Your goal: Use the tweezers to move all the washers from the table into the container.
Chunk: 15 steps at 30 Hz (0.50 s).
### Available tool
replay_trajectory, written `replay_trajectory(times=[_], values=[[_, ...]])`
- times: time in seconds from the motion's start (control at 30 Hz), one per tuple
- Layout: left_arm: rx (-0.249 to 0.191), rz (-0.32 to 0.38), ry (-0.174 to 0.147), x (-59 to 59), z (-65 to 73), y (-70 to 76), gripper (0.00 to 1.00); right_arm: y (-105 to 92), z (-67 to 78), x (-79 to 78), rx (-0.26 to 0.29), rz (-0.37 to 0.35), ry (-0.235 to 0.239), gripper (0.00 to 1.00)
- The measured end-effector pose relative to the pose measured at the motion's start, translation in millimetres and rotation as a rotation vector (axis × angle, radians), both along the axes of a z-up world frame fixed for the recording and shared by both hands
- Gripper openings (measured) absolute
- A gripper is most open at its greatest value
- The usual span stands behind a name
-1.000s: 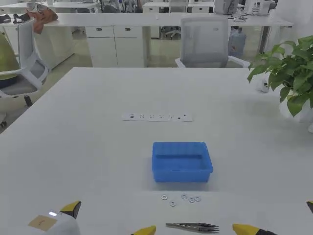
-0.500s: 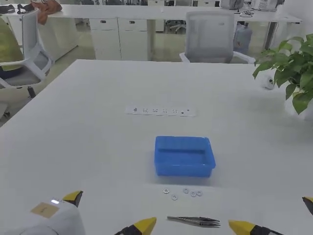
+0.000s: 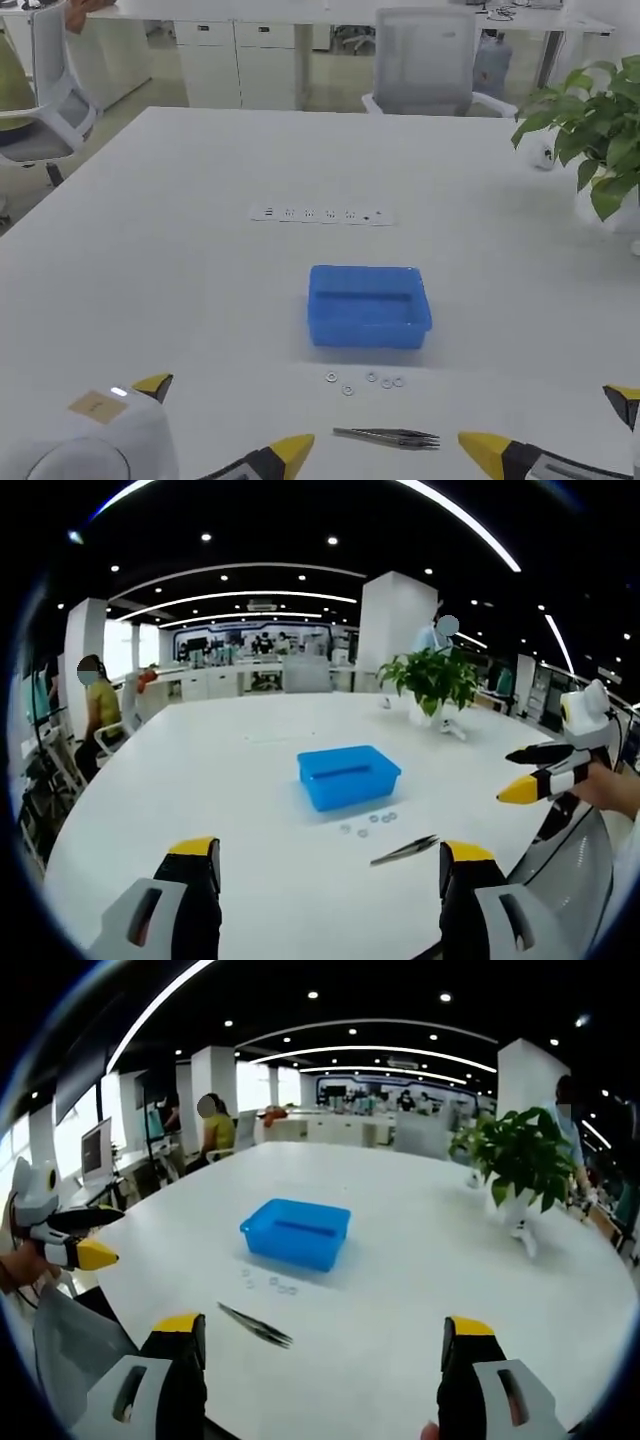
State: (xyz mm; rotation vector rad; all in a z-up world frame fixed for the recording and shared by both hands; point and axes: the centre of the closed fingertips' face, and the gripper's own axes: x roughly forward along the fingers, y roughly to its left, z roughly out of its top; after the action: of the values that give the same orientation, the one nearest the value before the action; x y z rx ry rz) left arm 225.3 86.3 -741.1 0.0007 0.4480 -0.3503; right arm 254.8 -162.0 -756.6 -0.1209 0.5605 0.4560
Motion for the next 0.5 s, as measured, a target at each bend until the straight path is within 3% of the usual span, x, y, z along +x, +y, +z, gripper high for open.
replay_trajectory(times=[0.27, 0.5], values=[[-0.02, -0.061, 0.022, 9.0, -0.2, -12.4, 0.83, 2.0, -6.7, -0.1, 0.025, -0.006, 0.026, 0.94], [0.01, -0.179, 0.059, 20.3, -8.4, -33.4, 0.68, 4.1, -11.6, 1.1, 0.035, -0.002, 0.043, 0.93]])
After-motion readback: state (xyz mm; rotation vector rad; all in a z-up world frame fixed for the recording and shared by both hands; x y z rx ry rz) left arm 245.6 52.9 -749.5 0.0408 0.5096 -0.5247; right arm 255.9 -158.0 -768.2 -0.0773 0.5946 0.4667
